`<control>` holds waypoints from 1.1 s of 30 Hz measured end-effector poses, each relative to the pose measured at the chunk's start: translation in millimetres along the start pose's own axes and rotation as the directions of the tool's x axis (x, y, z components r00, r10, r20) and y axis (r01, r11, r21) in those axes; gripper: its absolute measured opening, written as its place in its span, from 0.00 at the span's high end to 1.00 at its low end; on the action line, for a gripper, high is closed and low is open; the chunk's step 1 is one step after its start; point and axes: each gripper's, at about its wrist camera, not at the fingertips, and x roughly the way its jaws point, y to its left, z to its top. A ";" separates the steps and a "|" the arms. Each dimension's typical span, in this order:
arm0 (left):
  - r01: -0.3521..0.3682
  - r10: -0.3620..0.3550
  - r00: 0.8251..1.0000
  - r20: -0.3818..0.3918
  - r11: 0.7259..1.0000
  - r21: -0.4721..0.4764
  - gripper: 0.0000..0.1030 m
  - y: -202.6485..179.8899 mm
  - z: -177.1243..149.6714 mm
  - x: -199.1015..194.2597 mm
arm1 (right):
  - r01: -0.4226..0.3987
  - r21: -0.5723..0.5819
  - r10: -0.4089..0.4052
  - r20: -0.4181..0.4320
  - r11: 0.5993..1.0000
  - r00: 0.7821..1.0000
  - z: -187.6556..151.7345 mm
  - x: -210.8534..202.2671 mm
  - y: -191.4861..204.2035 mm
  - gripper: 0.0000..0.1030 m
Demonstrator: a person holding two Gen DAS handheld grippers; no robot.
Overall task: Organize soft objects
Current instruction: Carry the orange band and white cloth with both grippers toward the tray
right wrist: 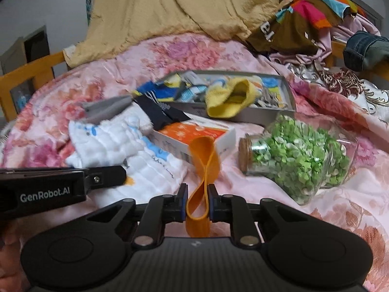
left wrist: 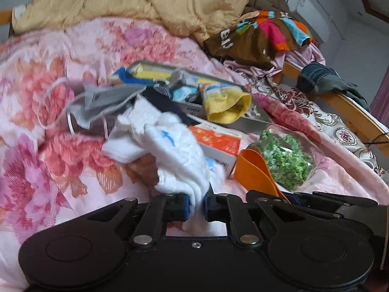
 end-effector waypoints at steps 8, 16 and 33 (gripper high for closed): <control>-0.023 0.025 1.000 0.018 0.993 -0.117 0.90 6.3 -1.6 -33.0 | -0.065 0.006 0.064 0.045 0.998 0.997 2.2 -25.5 4.6 0.84; -0.037 0.044 0.998 0.046 0.988 -0.153 0.91 7.6 0.9 -57.0 | -0.085 0.026 0.081 0.107 0.996 0.991 3.0 -42.9 4.5 0.84; -0.012 0.029 0.990 0.138 0.992 -0.125 0.91 3.1 68.9 -66.0 | -0.074 0.161 0.030 0.264 0.984 0.964 28.7 -53.5 -26.6 0.83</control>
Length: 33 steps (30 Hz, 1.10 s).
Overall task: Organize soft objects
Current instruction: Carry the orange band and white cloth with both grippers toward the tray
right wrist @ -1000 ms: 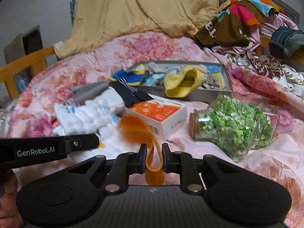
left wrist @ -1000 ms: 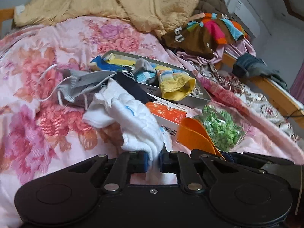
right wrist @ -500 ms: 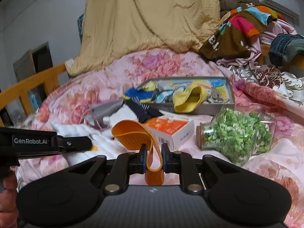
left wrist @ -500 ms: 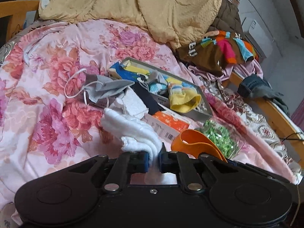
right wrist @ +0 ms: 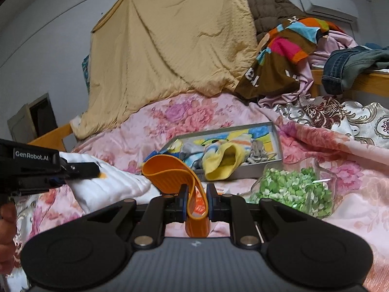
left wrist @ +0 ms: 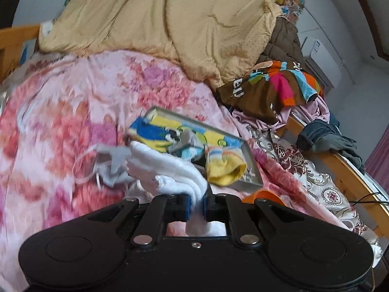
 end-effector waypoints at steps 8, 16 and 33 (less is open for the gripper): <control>0.014 -0.015 1.000 0.012 0.998 0.058 0.91 -5.5 24.2 15.6 | 0.030 0.007 -0.030 0.018 1.000 0.999 7.2 8.1 -6.3 0.83; 0.031 -0.032 0.999 0.006 0.998 0.058 0.91 -18.9 29.8 34.1 | 0.024 0.031 -0.025 0.043 0.999 0.999 12.1 8.5 -10.4 0.83; 0.000 0.002 1.000 -0.011 0.991 0.130 0.90 -34.9 65.2 82.4 | 0.034 -0.008 -0.033 0.118 0.999 0.992 66.9 87.6 -34.8 0.83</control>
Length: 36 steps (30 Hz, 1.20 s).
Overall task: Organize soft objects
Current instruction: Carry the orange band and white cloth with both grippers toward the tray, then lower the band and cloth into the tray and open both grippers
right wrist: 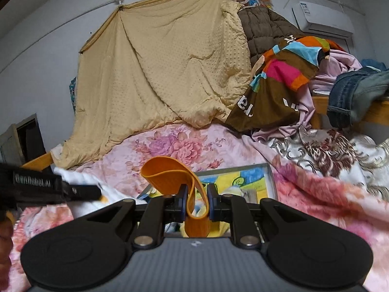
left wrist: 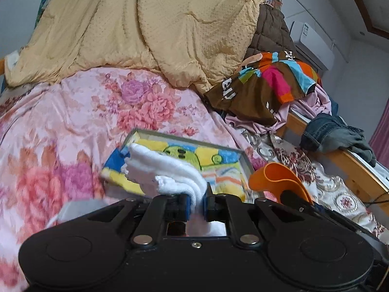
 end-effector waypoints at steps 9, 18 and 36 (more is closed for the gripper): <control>0.003 -0.003 1.000 0.030 1.000 0.000 0.90 -4.9 42.1 68.1 | 0.064 0.077 -0.064 -0.005 0.995 0.998 11.4 65.7 -38.5 0.82; 0.038 -0.037 0.999 0.008 0.999 -0.014 0.90 -15.7 41.2 144.2 | 0.105 0.240 -0.090 -0.073 0.965 0.993 3.3 103.0 -90.5 0.81; -0.039 0.022 0.992 -0.123 0.990 -0.138 0.87 3.3 1.9 209.9 | 0.101 0.251 -0.052 -0.192 0.963 0.980 -1.3 147.2 -92.1 0.76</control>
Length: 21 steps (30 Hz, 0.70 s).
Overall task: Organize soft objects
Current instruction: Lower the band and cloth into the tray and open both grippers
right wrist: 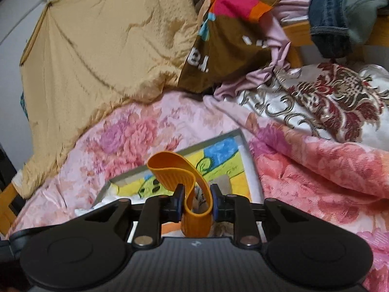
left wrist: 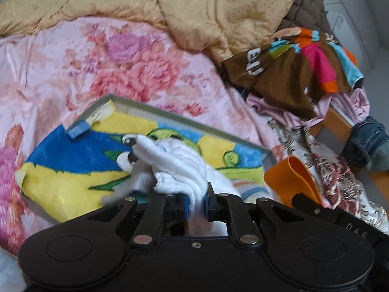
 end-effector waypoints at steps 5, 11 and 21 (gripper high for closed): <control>-0.031 0.031 0.999 -0.036 1.000 0.007 0.86 6.8 -6.8 7.5 | 0.026 -0.068 -0.028 -0.034 0.997 0.999 -2.5 8.4 11.8 0.72; -0.025 0.024 0.999 -0.038 0.999 -0.023 0.83 13.6 -8.8 6.7 | 0.011 -0.067 -0.014 -0.043 0.998 0.999 -2.0 9.4 12.2 0.59; -0.040 0.039 0.999 -0.026 0.999 -0.030 0.67 14.7 -6.5 -11.6 | 0.008 -0.026 -0.009 -0.046 1.000 0.999 3.8 3.6 3.2 0.33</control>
